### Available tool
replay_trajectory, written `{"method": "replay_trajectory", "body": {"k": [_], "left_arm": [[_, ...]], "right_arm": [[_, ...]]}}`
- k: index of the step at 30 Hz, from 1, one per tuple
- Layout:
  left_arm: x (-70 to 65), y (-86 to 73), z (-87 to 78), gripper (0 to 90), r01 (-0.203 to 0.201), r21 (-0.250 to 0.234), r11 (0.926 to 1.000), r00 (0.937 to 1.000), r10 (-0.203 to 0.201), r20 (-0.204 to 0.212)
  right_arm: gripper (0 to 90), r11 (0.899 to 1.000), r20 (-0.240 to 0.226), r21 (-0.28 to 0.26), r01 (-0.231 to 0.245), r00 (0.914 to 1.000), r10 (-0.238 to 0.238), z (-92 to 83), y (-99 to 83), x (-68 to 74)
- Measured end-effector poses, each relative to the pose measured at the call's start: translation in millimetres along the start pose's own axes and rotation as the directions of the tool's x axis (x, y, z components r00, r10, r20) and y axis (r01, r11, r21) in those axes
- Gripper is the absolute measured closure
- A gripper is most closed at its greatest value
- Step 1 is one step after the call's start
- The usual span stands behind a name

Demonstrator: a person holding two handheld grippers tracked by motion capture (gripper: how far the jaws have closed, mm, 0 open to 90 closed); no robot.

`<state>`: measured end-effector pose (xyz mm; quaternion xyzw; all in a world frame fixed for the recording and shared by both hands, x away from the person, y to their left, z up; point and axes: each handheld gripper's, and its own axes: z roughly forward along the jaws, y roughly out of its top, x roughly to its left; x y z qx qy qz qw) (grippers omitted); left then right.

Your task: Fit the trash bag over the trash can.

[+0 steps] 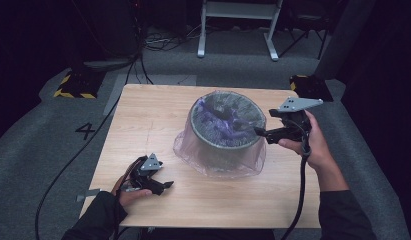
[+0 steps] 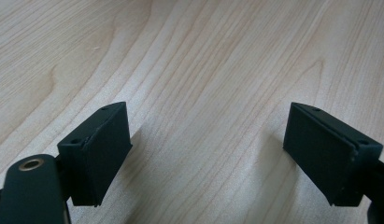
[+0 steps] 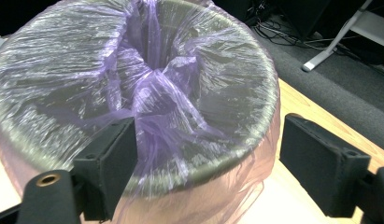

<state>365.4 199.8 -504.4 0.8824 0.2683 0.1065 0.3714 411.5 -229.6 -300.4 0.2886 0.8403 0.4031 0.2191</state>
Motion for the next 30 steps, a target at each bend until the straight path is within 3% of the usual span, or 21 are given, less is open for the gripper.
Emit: {"method": "replay_trajectory", "body": {"k": [14, 30], "left_arm": [[0.0, 0.0, 0.0, 14.5, 0.0, 0.0, 1.0, 1.0, 0.0, 0.0], [-0.1, 0.0, 0.0, 14.5, 0.0, 0.0, 1.0, 1.0, 0.0, 0.0]], "right_arm": [[18.9, 0.999, 0.008, 0.025, 0.031, 0.9995, -0.031, -11.8, -12.3, 6.1], [18.9, 0.995, 0.005, 0.082, 0.062, 0.998, -0.063, -7.1, -33.1, 14.0]]}}
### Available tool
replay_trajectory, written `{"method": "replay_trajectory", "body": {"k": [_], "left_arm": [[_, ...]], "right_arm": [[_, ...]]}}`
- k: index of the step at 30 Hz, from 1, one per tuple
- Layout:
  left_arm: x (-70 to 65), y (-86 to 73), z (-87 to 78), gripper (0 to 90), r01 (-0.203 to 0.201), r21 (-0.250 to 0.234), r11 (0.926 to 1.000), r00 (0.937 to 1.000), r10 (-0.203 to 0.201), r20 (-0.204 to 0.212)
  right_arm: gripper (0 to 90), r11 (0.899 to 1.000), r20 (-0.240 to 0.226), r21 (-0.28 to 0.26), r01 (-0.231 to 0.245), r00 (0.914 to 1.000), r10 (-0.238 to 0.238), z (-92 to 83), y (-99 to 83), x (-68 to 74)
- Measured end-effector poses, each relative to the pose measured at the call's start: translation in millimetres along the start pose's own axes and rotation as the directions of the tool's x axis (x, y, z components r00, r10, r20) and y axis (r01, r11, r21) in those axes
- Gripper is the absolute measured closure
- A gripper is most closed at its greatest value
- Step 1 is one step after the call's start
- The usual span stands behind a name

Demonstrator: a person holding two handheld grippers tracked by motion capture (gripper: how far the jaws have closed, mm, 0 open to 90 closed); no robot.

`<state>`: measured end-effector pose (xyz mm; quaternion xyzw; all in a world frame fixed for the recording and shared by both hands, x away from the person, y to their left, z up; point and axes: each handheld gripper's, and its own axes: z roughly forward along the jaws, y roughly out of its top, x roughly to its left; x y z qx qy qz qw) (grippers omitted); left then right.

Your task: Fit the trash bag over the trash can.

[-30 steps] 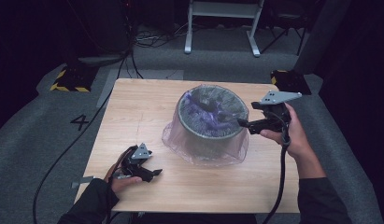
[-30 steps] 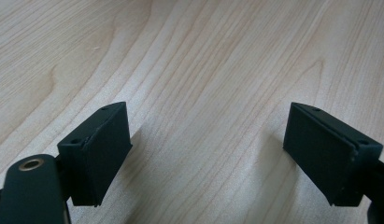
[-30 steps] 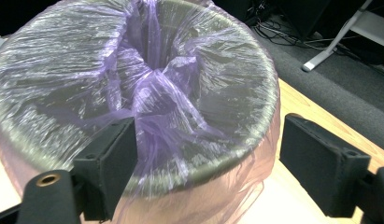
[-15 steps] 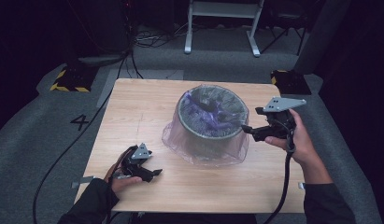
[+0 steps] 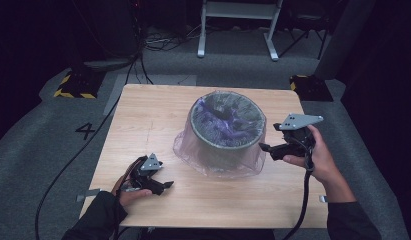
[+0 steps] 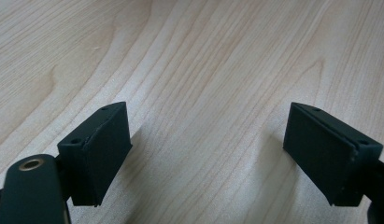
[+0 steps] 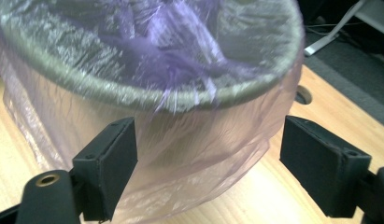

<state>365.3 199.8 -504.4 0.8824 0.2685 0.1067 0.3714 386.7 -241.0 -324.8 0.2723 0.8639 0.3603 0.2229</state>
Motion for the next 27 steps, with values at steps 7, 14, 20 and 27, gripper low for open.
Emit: {"method": "replay_trajectory", "body": {"k": [7, 14, 20, 27], "left_arm": [[0.0, 0.0, 0.0, 14.5, 0.0, 0.0, 1.0, 1.0, 0.0, 0.0], [0.0, 0.0, 0.0, 14.5, 0.0, 0.0, 1.0, 1.0, 0.0, 0.0], [0.0, 0.0, 0.0, 14.5, 0.0, 0.0, 1.0, 1.0, 0.0, 0.0], [0.0, 0.0, 0.0, 14.5, 0.0, 0.0, 1.0, 1.0, 0.0, 0.0]], "right_arm": [[19.0, 0.999, -0.001, 0.041, 0.002, 1.0, -0.002, 6.4, -10.8, -0.4], [19.0, 0.997, -0.001, 0.079, -0.005, 1.0, 0.005, 14.1, -22.1, -1.8], [19.1, 0.994, -0.003, 0.114, 0.001, 1.0, 0.0, 21.3, -29.6, -1.1], [19.3, 0.989, -0.014, 0.15, -0.002, 0.9999, 0.004, 31.4, -39.9, 1.0]]}}
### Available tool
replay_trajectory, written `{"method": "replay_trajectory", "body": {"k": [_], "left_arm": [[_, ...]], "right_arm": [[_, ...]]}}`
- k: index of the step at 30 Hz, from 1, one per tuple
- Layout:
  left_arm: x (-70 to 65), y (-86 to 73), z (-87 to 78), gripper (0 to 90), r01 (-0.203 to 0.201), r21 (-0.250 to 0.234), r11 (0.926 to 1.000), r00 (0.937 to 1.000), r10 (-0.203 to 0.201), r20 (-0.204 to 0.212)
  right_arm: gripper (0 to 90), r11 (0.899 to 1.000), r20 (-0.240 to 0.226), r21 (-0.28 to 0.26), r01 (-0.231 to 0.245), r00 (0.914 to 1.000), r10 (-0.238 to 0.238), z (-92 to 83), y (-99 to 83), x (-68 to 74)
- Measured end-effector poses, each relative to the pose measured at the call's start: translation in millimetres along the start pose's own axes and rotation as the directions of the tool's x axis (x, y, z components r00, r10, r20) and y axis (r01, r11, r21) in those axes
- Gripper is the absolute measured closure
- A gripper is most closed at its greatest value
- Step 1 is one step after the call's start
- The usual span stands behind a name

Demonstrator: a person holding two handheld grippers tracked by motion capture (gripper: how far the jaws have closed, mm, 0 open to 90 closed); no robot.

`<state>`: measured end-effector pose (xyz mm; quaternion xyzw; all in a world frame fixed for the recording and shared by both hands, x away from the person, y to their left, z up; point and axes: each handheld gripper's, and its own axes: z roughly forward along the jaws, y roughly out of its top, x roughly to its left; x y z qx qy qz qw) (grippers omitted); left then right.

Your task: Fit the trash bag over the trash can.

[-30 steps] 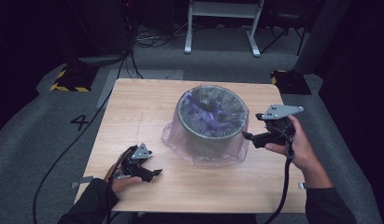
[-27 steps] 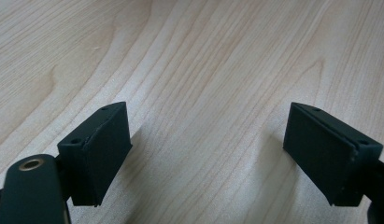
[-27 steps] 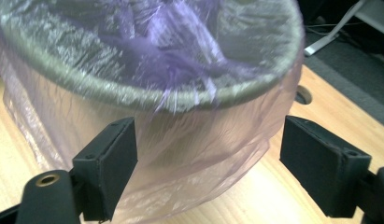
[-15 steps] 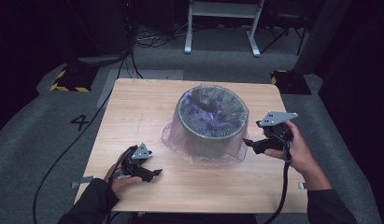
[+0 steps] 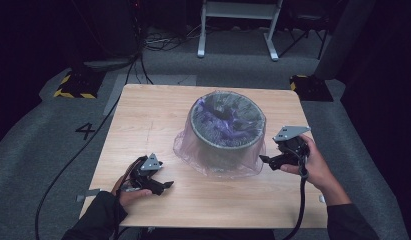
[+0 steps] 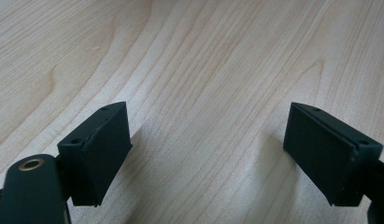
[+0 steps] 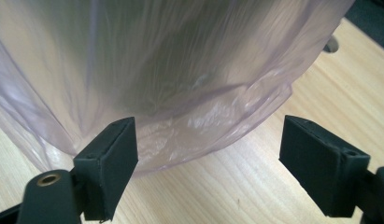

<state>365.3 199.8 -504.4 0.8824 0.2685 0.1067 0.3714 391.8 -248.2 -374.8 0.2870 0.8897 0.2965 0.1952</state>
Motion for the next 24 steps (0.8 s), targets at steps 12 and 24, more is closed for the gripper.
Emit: {"method": "replay_trajectory", "body": {"k": [12, 24], "left_arm": [[0.1, 0.0, 0.0, 14.5, 0.0, 0.0, 1.0, 1.0, 0.0, 0.0], [0.0, 0.0, 0.0, 14.5, 0.0, 0.0, 1.0, 1.0, 0.0, 0.0]], "right_arm": [[19.4, 0.997, -0.014, 0.072, -0.014, 0.9998, 0.015, 23.6, -19.0, 7.5], [19.4, 0.992, 0.001, 0.123, -0.011, 0.9999, 0.011, 42.2, -37.2, 12.6]]}}
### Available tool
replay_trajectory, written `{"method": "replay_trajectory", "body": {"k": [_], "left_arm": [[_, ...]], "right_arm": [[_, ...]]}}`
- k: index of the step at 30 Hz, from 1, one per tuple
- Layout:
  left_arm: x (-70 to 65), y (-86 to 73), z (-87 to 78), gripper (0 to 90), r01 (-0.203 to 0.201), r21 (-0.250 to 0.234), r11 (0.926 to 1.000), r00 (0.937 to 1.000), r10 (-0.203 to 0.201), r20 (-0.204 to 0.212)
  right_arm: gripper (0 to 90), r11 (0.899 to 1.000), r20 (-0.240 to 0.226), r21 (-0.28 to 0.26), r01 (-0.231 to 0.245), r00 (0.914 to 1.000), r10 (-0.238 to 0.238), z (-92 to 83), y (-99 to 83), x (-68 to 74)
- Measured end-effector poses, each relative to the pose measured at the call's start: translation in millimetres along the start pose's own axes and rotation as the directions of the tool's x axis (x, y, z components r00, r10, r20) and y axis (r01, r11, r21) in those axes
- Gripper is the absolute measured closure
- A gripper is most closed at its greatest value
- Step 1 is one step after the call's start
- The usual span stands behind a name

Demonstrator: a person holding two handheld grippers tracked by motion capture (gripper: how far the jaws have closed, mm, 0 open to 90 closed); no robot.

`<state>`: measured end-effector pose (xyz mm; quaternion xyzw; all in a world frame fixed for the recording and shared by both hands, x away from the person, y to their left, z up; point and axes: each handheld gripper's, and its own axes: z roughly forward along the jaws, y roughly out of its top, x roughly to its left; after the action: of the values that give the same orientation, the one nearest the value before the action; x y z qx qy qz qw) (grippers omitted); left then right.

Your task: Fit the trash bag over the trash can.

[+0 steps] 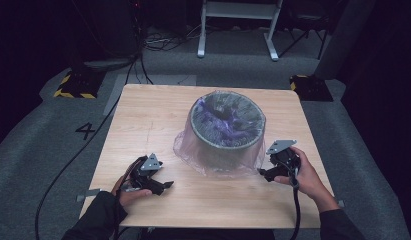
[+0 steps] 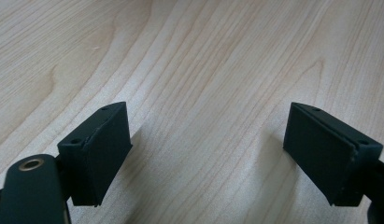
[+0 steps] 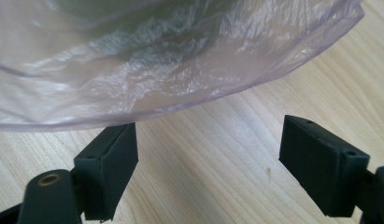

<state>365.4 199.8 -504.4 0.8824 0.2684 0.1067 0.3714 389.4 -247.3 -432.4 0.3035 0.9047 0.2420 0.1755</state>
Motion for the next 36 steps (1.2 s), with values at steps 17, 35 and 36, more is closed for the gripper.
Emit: {"method": "replay_trajectory", "body": {"k": [17, 35, 36], "left_arm": [[-0.1, 0.0, -0.1, 14.5, 0.0, 0.0, 1.0, 1.0, 0.0, -0.001], [0.1, 0.0, -0.1, 14.5, -0.002, 0.001, 1.0, 1.0, 0.002, 0.0], [0.0, 0.0, -0.1, 14.5, -0.001, 0.001, 1.0, 1.0, 0.001, 0.0]], "right_arm": [[19.3, 1.0, -0.008, -0.007, -0.021, 0.9997, 0.021, 13.0, -24.1, 2.2], [19.3, 0.993, 0.023, -0.106, -0.057, 0.9979, 0.06, 9.0, -55.3, -1.3], [19.3, 0.991, 0.021, -0.111, -0.07, 0.9972, 0.072, 8.7, -57.8, -2.0]]}}
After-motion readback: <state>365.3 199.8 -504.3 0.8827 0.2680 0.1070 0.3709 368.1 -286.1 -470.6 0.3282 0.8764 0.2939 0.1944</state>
